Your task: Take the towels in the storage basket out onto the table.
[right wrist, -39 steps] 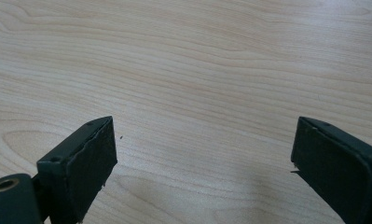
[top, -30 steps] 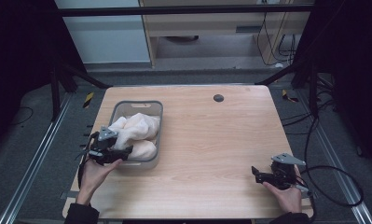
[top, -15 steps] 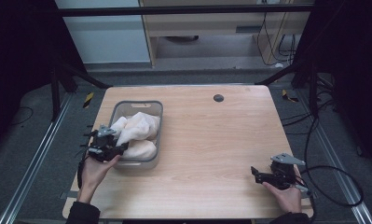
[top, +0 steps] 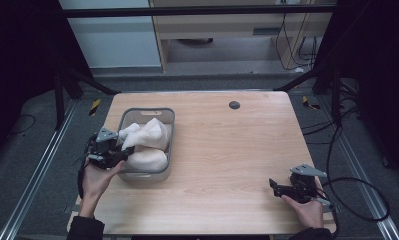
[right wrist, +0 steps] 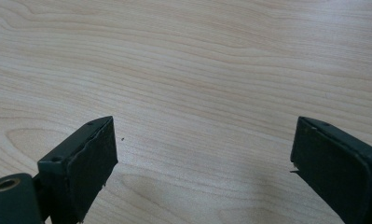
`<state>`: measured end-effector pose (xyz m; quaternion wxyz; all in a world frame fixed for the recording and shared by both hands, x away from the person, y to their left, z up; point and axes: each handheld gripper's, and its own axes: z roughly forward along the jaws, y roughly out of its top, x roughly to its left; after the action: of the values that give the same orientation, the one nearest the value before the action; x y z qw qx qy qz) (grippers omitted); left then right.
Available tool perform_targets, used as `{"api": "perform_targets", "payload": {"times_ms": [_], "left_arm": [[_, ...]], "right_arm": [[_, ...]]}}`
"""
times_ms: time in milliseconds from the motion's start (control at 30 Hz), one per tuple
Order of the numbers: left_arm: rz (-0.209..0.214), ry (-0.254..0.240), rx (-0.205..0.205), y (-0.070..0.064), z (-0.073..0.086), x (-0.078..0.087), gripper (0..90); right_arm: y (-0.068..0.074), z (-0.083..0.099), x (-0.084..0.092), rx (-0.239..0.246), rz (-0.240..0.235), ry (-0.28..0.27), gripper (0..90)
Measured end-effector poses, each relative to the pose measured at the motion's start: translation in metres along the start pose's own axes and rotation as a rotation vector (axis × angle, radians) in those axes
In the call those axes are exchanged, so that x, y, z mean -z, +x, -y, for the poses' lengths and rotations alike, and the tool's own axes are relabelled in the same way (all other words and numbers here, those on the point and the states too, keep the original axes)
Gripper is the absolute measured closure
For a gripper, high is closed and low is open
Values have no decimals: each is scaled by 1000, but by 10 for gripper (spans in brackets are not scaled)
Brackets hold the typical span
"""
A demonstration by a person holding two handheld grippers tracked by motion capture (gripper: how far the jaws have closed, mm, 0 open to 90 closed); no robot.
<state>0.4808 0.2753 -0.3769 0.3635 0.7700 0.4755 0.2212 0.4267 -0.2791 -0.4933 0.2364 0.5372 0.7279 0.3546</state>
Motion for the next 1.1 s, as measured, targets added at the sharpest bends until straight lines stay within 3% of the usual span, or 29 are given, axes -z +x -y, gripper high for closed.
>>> {"api": "perform_targets", "payload": {"times_ms": [567, 1100], "left_arm": [[10, -13, -21, 2, -19, 20, 699], [4, -15, -69, 5, -63, 54, 699]], "right_arm": [[0, 0, -1, 8, 1, 9, 69], [0, 1, 0, 15, 3, 9, 67]]}}
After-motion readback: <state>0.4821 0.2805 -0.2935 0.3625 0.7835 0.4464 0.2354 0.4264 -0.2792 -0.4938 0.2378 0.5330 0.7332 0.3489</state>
